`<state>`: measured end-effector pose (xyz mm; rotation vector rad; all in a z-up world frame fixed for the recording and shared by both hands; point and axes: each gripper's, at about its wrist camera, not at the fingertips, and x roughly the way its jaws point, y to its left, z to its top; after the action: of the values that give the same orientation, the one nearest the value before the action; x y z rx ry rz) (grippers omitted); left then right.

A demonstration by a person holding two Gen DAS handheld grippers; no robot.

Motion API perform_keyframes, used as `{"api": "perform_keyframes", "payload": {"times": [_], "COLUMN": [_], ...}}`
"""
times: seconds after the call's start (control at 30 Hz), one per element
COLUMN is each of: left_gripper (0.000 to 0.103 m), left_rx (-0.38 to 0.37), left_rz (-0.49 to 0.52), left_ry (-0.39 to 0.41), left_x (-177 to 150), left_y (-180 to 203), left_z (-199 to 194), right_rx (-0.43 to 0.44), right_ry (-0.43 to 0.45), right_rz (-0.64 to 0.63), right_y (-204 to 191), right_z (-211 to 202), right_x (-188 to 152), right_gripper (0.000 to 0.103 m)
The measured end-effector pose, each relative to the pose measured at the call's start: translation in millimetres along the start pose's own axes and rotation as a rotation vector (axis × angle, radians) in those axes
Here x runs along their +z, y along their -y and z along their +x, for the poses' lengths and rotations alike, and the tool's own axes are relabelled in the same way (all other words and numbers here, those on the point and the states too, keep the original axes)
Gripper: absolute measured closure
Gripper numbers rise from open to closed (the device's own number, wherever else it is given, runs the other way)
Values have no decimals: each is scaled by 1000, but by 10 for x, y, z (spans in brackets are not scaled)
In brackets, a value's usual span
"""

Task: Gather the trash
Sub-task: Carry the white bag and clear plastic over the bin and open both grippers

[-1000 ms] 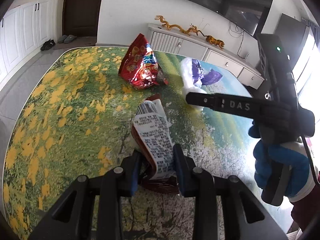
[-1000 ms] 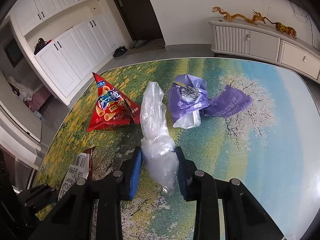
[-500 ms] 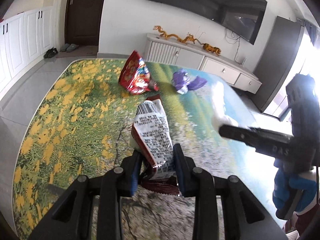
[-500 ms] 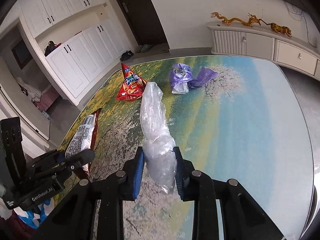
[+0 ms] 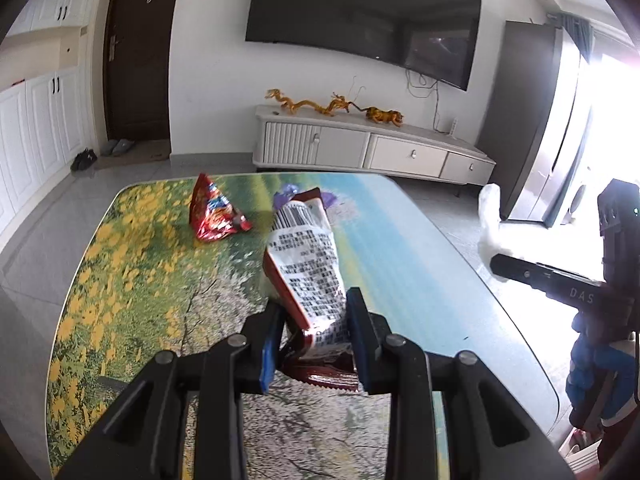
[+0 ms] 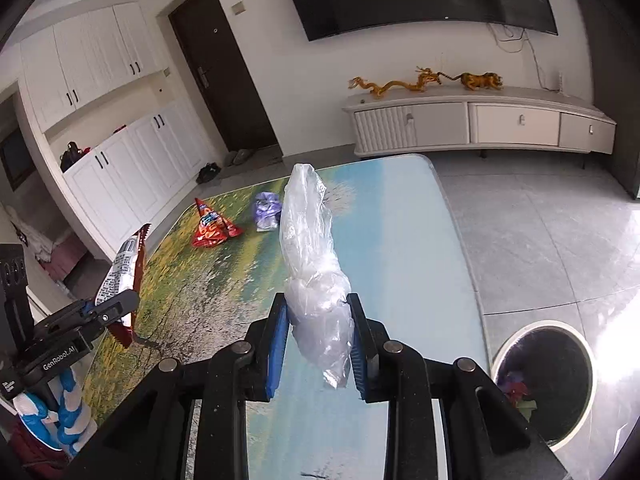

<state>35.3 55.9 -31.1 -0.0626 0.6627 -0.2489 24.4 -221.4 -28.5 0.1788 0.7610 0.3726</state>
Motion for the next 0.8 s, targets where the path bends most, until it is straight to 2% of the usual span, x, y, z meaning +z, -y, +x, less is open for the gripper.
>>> {"api": "perform_keyframes", "payload": {"times": [0.17, 0.37, 0.6, 0.8], "left_gripper": [74, 74, 74, 74], "left_rx": [-3, -46, -120, -192], "left_rz": [75, 180, 310, 406], "left_ry": [22, 19, -34, -110], "left_x": [106, 221, 297, 309], "left_y": [362, 871, 1509, 2114], "left_z": [-54, 47, 419, 892], "right_rx": [-55, -126, -204, -268], "right_ry": [49, 85, 98, 57], "right_rz": [50, 149, 281, 387], "right_y": [311, 819, 1479, 2019], "right_z": [-249, -476, -637, -578], "right_x": [-44, -122, -284, -538], "right_gripper": [77, 77, 77, 76]}}
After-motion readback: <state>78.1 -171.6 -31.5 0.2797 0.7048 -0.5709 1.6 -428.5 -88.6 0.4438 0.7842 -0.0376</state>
